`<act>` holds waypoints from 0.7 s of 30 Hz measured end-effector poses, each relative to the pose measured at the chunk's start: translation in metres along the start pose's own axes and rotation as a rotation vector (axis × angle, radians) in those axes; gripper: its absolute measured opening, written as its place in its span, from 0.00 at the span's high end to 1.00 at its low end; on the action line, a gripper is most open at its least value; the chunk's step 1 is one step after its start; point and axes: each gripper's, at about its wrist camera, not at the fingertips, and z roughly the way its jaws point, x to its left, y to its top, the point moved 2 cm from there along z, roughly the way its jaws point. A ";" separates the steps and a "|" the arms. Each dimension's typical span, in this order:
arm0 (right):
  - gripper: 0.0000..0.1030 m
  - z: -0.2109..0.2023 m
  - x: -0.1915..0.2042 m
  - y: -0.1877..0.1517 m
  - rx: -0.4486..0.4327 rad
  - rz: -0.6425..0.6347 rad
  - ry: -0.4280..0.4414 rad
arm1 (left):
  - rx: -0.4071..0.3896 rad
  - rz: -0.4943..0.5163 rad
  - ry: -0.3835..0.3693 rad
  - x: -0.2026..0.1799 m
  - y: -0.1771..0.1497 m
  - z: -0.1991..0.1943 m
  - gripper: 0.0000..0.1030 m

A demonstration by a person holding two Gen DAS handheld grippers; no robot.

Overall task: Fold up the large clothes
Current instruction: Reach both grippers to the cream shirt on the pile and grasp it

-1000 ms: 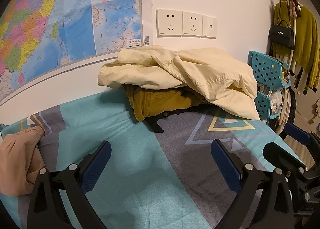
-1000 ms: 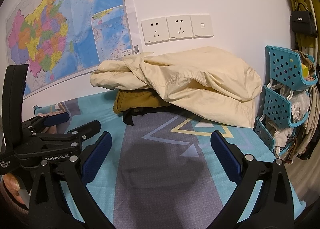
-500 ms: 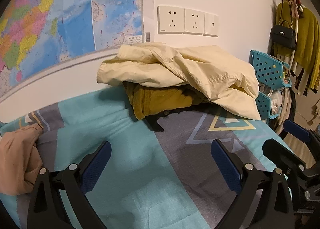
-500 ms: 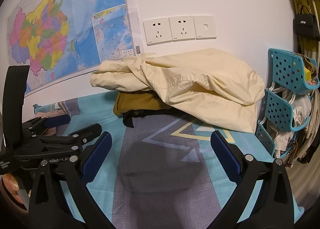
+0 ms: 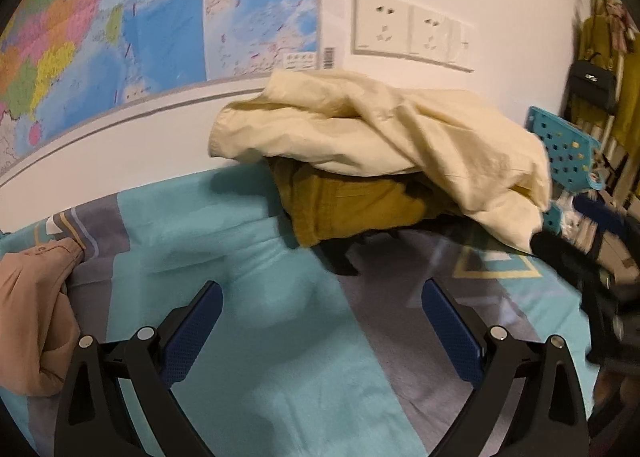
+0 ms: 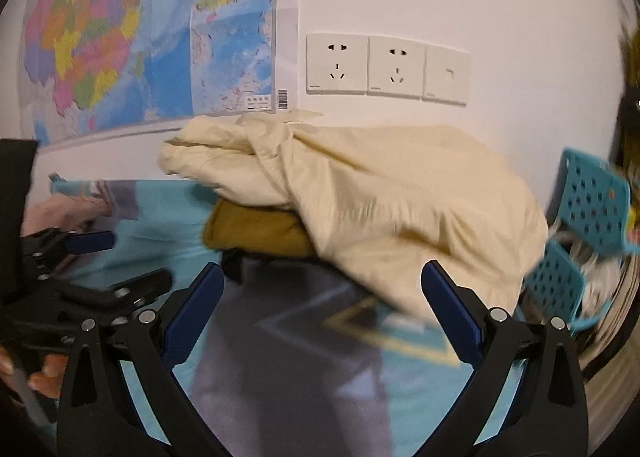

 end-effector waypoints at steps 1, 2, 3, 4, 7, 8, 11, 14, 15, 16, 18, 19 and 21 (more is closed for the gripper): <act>0.05 0.013 0.000 0.009 0.009 -0.030 -0.004 | 0.002 -0.008 0.003 0.004 0.002 0.004 0.06; 0.05 0.020 -0.001 0.014 0.009 -0.045 -0.013 | 0.005 -0.014 0.007 0.007 0.004 0.008 0.06; 0.05 0.030 0.000 0.020 0.009 -0.068 -0.013 | 0.010 -0.021 0.016 0.010 0.007 0.012 0.06; 0.05 0.039 0.002 0.027 0.014 -0.092 -0.010 | 0.009 -0.026 0.018 0.013 0.008 0.015 0.06; 0.06 0.073 0.009 0.044 0.030 -0.161 0.001 | 0.004 -0.038 0.034 0.020 0.012 0.021 0.06; 0.06 0.080 0.011 0.048 0.034 -0.170 0.010 | 0.004 -0.042 0.036 0.022 0.014 0.024 0.06; 0.16 0.105 0.016 0.058 0.063 -0.196 0.030 | 0.010 -0.046 0.044 0.025 0.017 0.030 0.06; 0.55 0.120 0.012 0.065 0.099 -0.188 0.047 | 0.011 -0.039 0.052 0.026 0.020 0.037 0.06; 0.80 0.119 0.008 0.068 0.102 -0.182 0.063 | 0.013 -0.037 0.053 0.027 0.021 0.039 0.06; 0.82 0.113 0.003 0.074 0.089 -0.183 0.060 | 0.014 -0.034 0.054 0.027 0.022 0.040 0.06; 0.76 0.101 -0.005 0.085 0.046 -0.172 0.045 | 0.013 -0.030 0.059 0.028 0.022 0.042 0.06; 0.58 0.098 -0.007 0.087 0.042 -0.165 0.045 | 0.013 -0.026 0.060 0.029 0.023 0.044 0.06; 0.29 0.099 -0.002 0.090 0.046 -0.189 0.053 | 0.018 -0.030 0.065 0.031 0.025 0.049 0.06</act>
